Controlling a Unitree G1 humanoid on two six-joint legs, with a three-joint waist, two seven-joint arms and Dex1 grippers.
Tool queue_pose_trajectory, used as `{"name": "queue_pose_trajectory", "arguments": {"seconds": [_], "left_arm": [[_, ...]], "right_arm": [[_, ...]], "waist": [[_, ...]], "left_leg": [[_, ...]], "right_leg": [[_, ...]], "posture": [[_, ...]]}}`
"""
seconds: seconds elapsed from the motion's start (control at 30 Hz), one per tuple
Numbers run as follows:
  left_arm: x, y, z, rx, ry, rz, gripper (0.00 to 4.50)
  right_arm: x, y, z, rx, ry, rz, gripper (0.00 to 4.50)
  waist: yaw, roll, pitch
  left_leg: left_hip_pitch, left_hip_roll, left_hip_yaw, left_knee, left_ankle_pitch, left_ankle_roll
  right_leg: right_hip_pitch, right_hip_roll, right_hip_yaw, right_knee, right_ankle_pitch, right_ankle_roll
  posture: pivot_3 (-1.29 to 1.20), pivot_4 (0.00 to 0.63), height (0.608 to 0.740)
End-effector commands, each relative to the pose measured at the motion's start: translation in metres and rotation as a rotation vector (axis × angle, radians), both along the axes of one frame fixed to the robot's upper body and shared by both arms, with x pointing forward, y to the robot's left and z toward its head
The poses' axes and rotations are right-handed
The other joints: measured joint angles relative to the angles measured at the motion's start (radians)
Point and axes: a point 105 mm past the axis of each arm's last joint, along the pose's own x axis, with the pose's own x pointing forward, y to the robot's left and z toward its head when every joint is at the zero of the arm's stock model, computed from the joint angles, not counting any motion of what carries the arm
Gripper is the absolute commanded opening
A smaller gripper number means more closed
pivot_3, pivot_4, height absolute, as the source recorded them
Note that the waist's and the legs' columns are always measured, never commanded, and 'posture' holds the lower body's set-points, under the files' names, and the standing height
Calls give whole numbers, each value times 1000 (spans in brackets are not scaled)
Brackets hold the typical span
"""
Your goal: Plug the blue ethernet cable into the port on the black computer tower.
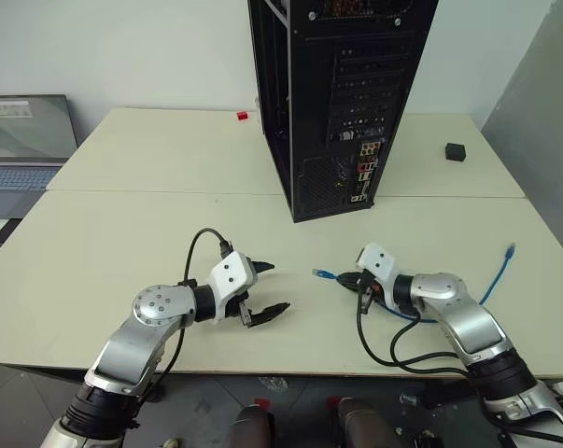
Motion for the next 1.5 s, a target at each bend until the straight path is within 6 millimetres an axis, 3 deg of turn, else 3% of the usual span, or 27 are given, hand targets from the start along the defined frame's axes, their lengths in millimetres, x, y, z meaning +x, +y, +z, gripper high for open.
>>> {"name": "queue_pose_trajectory", "arguments": {"seconds": [0.03,0.17,0.4,0.67,1.07,1.33,1.5], "left_arm": [[2,-3,6,7,-34,-27,4500],[5,-4,3,23,-26,-45,4500],[9,-13,9,-9,-16,-109,4500],[3,-15,7,14,8,-204,2979],[8,-17,4,10,-18,-180,318],[8,-18,3,9,-22,-180,264],[8,-19,4,3,-30,-178,264]], "right_arm": [[-8,19,26,5,-103,119,55],[-21,35,41,-3,-147,247,55],[-31,45,43,-19,-142,341,55],[-33,47,43,-34,-141,365,0],[-37,48,44,-24,-135,377,0],[-38,48,47,-13,-137,386,0],[-44,46,48,-19,-136,442,1172]], "waist": [[0,0,0],[-2,0,0],[1,0,1],[-1,0,1],[0,0,1],[0,0,1],[0,0,1]], "left_leg": [[0,0,0,0,0,0],[0,0,0,0,0,0],[-1,0,0,0,0,0],[-1,0,0,0,0,0],[-1,0,-1,0,0,0],[-1,0,-1,0,0,0],[-1,0,-2,0,0,0]], "right_leg": [[0,0,0,0,0,0],[0,0,0,0,0,0],[0,0,-1,-1,0,0],[0,0,-1,-1,0,0],[-1,0,-1,0,0,0],[-1,0,-1,0,0,0],[-1,0,-1,0,0,0]], "posture": [[0,150,740],[0,150,740],[0,150,740],[0,150,740],[0,150,740],[0,150,740],[0,150,740]]}}
